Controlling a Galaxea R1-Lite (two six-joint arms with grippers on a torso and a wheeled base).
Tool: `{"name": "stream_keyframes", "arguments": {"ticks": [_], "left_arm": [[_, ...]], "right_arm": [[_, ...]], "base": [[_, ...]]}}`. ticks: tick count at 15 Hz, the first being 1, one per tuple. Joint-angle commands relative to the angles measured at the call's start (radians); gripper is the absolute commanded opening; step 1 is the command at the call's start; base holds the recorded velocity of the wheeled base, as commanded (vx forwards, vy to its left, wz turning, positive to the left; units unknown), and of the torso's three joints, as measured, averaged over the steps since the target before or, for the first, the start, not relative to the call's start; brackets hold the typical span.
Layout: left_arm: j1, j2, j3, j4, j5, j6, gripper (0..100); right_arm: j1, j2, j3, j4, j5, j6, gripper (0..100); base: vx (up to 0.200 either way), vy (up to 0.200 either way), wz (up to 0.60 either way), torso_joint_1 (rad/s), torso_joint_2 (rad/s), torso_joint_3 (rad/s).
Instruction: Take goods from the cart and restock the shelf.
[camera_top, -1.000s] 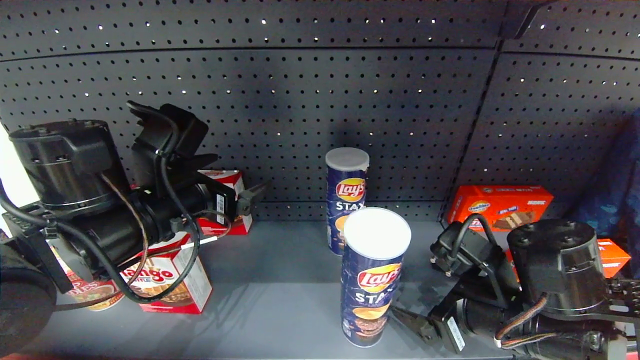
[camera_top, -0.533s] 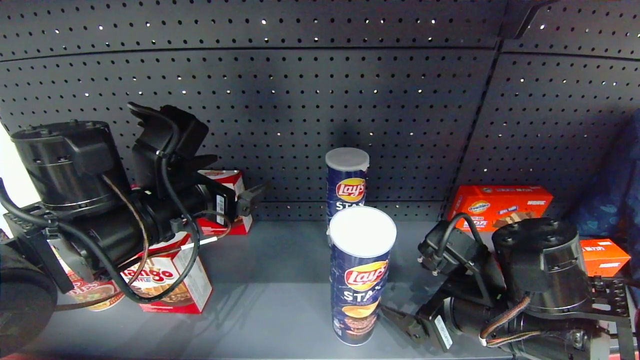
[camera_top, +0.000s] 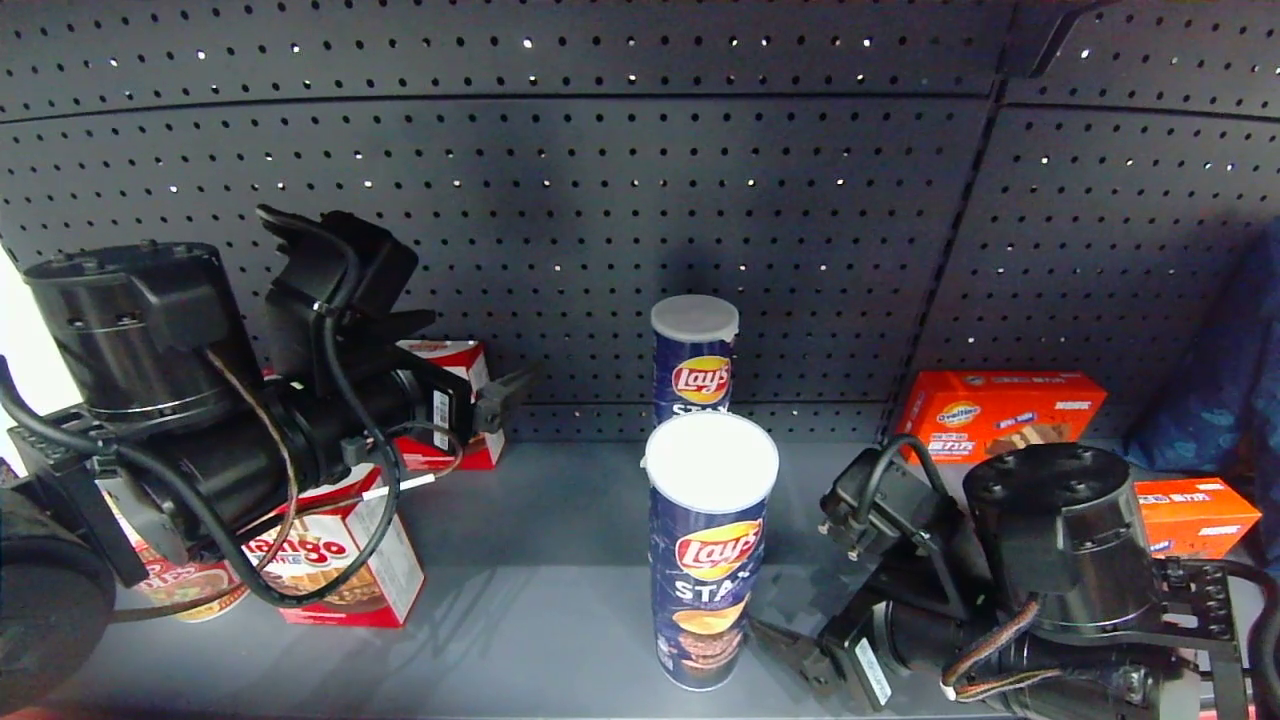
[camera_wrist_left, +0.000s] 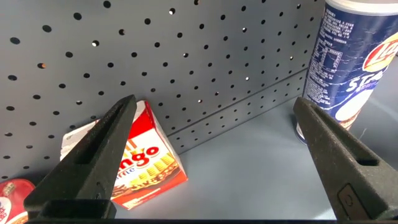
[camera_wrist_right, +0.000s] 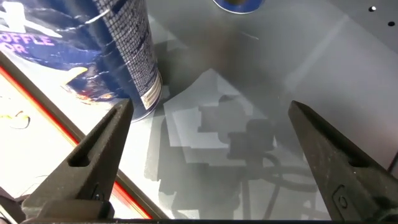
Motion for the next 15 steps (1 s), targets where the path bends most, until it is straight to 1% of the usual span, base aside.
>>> {"name": "stream_keyframes", "arguments": {"ticks": [1, 13, 15], "left_arm": [[0.0, 0.001, 0.002, 0.0, 0.0, 0.0, 100], [0.0, 0.001, 0.005, 0.0, 0.0, 0.0, 100], [0.0, -0.001, 0.006, 0.0, 0.0, 0.0, 100]], "right_arm": [[0.001, 0.003, -0.002, 0.0, 0.0, 0.0, 100], [0.007, 0.015, 0.003, -0.001, 0.0, 0.001, 100], [0.006, -0.011, 0.014, -0.001, 0.0, 0.004, 100]], "base": [[0.0, 0.0, 0.0, 0.0, 0.0, 0.0], [0.0, 0.0, 0.0, 0.0, 0.0, 0.0], [0.0, 0.0, 0.0, 0.0, 0.0, 0.0]]}}
